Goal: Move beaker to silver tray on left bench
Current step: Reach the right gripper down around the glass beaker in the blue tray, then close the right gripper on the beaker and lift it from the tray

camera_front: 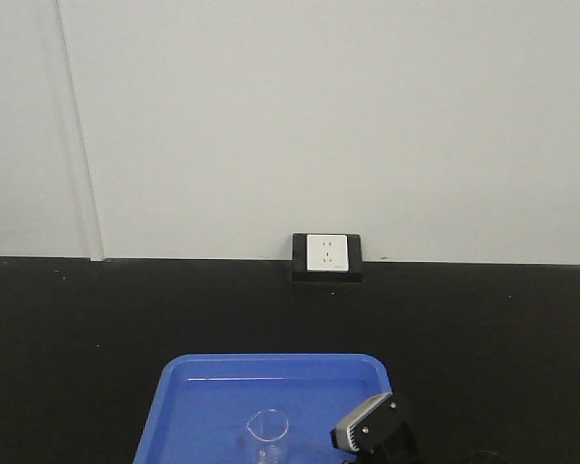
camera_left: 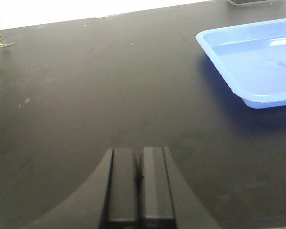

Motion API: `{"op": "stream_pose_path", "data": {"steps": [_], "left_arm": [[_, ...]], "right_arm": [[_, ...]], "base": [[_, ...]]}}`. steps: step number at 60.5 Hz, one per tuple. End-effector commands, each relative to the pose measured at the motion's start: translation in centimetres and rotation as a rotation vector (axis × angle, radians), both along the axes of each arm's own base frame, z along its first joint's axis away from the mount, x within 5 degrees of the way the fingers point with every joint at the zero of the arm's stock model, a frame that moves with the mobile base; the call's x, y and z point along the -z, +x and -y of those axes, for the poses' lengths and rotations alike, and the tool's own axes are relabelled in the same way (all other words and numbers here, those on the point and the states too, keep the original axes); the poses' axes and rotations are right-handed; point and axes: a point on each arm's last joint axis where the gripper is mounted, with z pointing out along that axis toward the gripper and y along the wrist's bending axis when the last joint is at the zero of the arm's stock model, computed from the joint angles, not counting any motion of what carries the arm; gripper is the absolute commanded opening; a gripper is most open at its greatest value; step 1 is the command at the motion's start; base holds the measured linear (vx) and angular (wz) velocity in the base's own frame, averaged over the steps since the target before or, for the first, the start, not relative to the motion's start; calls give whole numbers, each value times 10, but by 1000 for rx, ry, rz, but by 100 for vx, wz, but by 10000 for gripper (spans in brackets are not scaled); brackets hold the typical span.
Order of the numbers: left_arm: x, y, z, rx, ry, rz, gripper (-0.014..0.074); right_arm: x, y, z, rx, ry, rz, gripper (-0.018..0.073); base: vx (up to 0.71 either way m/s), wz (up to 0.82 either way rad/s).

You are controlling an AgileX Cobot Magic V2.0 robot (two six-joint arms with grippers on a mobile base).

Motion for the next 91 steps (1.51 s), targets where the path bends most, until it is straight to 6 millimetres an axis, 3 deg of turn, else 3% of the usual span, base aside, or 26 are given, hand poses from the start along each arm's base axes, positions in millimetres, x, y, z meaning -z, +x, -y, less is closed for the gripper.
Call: {"op": "stream_pose_path", "data": {"steps": [1,13,34,42,50,54,65,75,82,91], "left_arm": [[0,2,1,12,-7,62,1],[0,2,1,12,-7,62,1],[0,2,1,12,-7,62,1],[0,2,1,12,-7,62,1],[0,2,1,12,-7,62,1],[0,2,1,12,-7,62,1],[0,2,1,12,-7,62,1],[0,2,1,12,-7,62,1],[0,2,1,12,-7,62,1],[0,2,1,12,-7,62,1]], "right_arm": [[-23,12,-18,-45,89,120,613],[-15,30,-39,-69,102,135,589],[-1,64,-55,-29,189,94,522],[-2,66,-56,-28,208,96,370],[-10,65,-56,-50,210,109,99],[-24,62,-57,-73,222,107,-18],[-76,48,-53,-133,126,89,-15],[-138,30,-28,30,5,35,-14],[-175,0,-8,81,-12,78,-14],[-195,-52,17,92,4,106,-14]], "base": [[0,0],[0,0],[0,0],[0,0],[0,0],[0,0],[0,0],[0,0],[0,0],[0,0]]}}
